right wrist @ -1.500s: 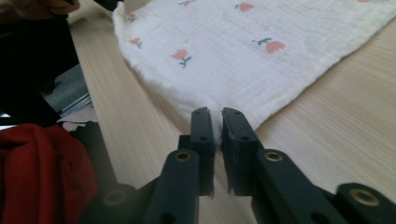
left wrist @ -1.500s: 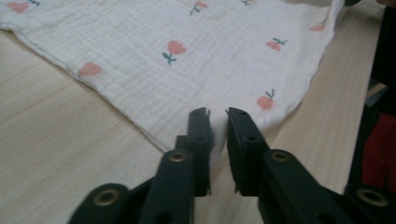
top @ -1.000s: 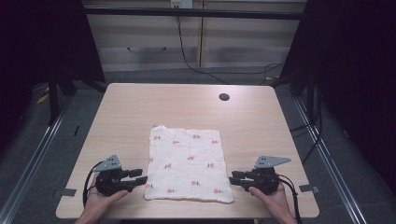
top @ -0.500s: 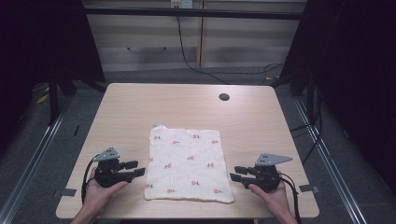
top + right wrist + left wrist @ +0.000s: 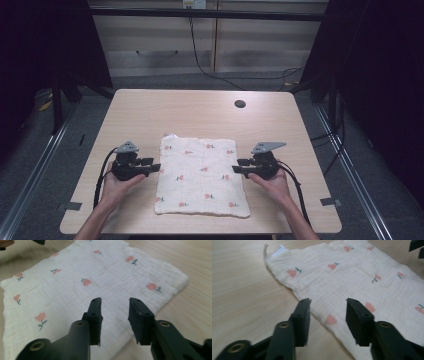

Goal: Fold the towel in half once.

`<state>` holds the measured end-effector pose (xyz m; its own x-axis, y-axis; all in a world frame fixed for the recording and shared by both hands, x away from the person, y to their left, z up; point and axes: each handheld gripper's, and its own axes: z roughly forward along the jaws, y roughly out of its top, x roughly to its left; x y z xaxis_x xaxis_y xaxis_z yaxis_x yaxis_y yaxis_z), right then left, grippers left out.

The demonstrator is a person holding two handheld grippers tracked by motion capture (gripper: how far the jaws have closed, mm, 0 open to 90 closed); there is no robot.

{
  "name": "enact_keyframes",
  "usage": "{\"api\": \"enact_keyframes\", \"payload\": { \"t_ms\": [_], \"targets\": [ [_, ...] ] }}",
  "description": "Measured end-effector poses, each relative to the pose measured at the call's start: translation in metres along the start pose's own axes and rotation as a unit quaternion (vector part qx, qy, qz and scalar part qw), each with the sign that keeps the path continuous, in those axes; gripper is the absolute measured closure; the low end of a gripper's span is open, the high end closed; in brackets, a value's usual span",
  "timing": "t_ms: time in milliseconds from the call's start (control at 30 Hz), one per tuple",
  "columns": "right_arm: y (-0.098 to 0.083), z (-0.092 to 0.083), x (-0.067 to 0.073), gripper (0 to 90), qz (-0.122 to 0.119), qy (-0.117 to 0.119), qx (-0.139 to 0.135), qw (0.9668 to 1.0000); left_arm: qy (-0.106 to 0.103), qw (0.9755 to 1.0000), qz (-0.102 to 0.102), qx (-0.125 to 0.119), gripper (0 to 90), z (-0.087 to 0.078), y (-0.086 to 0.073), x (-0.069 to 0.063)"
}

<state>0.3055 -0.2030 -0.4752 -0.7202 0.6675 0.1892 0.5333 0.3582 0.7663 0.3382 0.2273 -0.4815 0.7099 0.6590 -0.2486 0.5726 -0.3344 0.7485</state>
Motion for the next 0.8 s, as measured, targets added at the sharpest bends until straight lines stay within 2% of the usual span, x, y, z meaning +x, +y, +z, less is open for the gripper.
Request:
{"api": "enact_keyframes", "payload": {
  "t_ms": [33, 67, 133, 167, 233, 300, 333, 367, 467, 533, 667, 700, 733, 767, 800],
  "targets": [
    [0.002, 0.007, -0.001, 65.4, -0.001, 0.008, 0.008, 0.9999, -0.003, 0.9999, 0.002, 0.012, 59.8, 0.005, 0.002, 0.001],
    [0.004, 0.014, -0.002, 65.5, -0.006, 0.009, 0.016, 0.9998, 0.003, 0.9998, 0.006, 0.018, 59.4, 0.009, 0.003, 0.001],
    [0.007, 0.027, -0.004, 67.4, -0.01, 0.014, 0.028, 0.9995, -0.001, 0.9998, 0.008, 0.02, 60.4, 0.017, 0.006, 0.001],
    [0.009, 0.032, -0.004, 67.4, -0.011, 0.012, 0.034, 0.9993, 0.001, 0.9998, 0.01, 0.018, 60.6, 0.02, 0.007, 0.001],
    [0.011, 0.041, -0.005, 68.0, -0.02, 0.003, 0.043, 0.9989, 0.005, 0.9996, 0.012, 0.023, 67.0, 0.027, 0.006, 0.002],
    [0.011, 0.047, -0.006, 68.0, -0.023, -0.008, 0.052, 0.9983, 0.01, 0.9988, 0.027, 0.04, 72.1, 0.034, 0.004, 0.0],
    [0.009, 0.048, -0.007, 67.6, -0.02, -0.007, 0.056, 0.9982, 0.013, 0.9985, 0.032, 0.041, 74.6, 0.035, 0.003, -0.002],
    [0.008, 0.049, -0.007, 67.0, -0.02, -0.008, 0.059, 0.998, 0.009, 0.9985, 0.035, 0.04, 79.6, 0.036, 0.002, -0.003],
    [0.005, 0.047, -0.008, 67.8, -0.021, -0.008, 0.058, 0.9981, 0.009, 0.9977, 0.045, 0.05, 86.2, 0.038, 0.003, -0.006],
    [0.004, 0.046, -0.007, 67.9, -0.027, -0.013, 0.062, 0.9976, 0.01, 0.998, 0.042, 0.046, 87.1, 0.039, 0.002, -0.006],
    [0.003, 0.046, -0.004, 68.2, -0.039, -0.021, 0.06, 0.9972, 0.019, 0.9971, 0.058, 0.046, 87.3, 0.039, 0.0, -0.01],
    [0.002, 0.044, -0.002, 74.4, -0.054, -0.029, 0.066, 0.9959, 0.015, 0.9971, 0.059, 0.046, 88.8, 0.038, -0.001, -0.011],
    [0.001, 0.042, -0.002, 75.9, -0.057, -0.029, 0.068, 0.9956, 0.015, 0.9971, 0.059, 0.046, 89.2, 0.038, -0.001, -0.011],
    [-0.001, 0.041, -0.003, 77.8, -0.055, -0.024, 0.065, 0.9961, 0.006, 0.9974, 0.056, 0.044, 89.5, 0.038, -0.003, -0.013],
    [-0.003, 0.038, -0.004, 80.0, -0.052, -0.021, 0.064, 0.9964, 0.008, 0.9974, 0.057, 0.042, 89.6, 0.038, -0.004, -0.015]
  ]
}}
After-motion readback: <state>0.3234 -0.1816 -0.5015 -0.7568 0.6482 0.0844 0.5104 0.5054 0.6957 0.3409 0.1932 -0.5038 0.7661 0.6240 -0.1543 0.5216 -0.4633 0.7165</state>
